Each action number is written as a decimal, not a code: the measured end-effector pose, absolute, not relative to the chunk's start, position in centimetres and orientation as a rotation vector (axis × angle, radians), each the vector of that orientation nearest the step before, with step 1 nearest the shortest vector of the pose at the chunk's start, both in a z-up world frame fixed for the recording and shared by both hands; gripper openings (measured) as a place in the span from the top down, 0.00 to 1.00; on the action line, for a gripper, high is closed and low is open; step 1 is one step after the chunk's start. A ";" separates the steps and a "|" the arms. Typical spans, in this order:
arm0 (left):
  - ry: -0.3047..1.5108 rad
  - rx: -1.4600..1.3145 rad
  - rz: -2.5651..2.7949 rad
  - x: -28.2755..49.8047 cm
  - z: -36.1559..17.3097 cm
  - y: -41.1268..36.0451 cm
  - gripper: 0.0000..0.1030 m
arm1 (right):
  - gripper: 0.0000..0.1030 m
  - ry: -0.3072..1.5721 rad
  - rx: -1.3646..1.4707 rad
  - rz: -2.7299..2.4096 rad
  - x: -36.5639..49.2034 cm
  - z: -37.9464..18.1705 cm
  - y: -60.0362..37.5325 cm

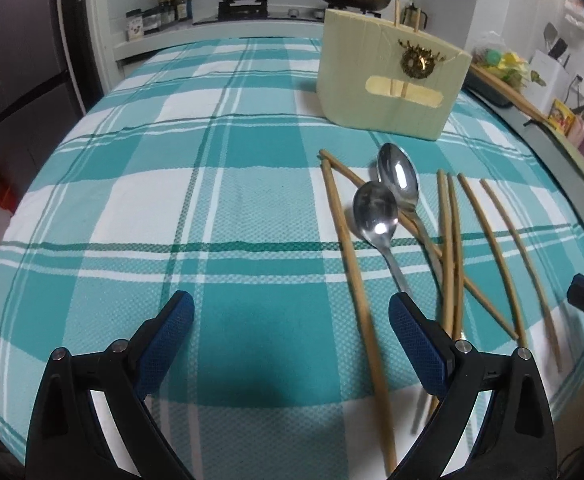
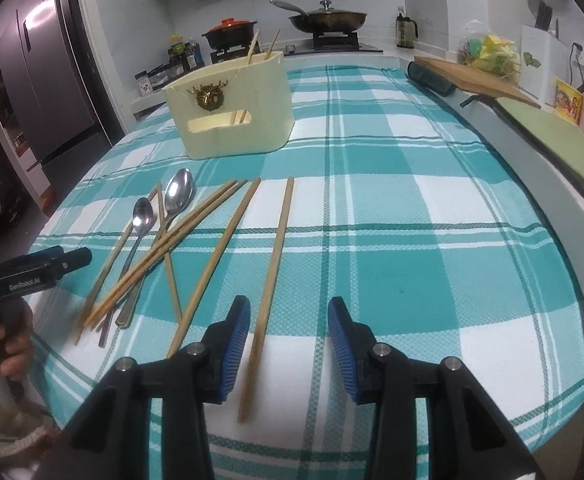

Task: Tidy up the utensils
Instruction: 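Close the left gripper on a chopstick while the right gripper grasps another chopstick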

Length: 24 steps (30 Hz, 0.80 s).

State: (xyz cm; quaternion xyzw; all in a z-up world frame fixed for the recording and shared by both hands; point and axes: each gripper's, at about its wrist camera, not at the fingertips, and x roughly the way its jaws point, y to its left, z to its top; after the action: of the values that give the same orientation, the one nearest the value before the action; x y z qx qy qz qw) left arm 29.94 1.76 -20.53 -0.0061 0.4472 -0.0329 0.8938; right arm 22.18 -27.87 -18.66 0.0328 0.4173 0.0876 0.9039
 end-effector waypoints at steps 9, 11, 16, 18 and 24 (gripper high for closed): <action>0.945 0.041 0.008 32.2 -21.8 1.3 0.04 | 0.60 0.922 -0.020 0.196 27.8 -21.4 -25.1; 0.944 0.010 0.006 32.2 -21.8 1.4 0.15 | 0.60 0.912 -0.046 0.186 28.6 -21.7 -24.6; 0.911 0.058 -0.030 31.2 -21.2 0.1 0.75 | 0.78 0.884 -0.119 0.140 29.0 -21.8 -24.0; 0.905 0.080 -0.020 30.7 -21.2 -0.4 0.95 | 0.87 0.889 -0.110 0.129 28.9 -21.7 -24.5; 0.935 0.005 -0.006 28.7 -20.9 1.2 0.95 | 0.90 0.917 -0.097 0.096 27.9 -21.5 -26.8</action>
State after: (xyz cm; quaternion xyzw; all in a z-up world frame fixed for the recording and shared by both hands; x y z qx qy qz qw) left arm 28.70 1.17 -20.91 0.0025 0.4506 -0.0027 0.8927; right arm 27.86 -26.81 -21.47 -0.0468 0.4423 0.0463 0.8945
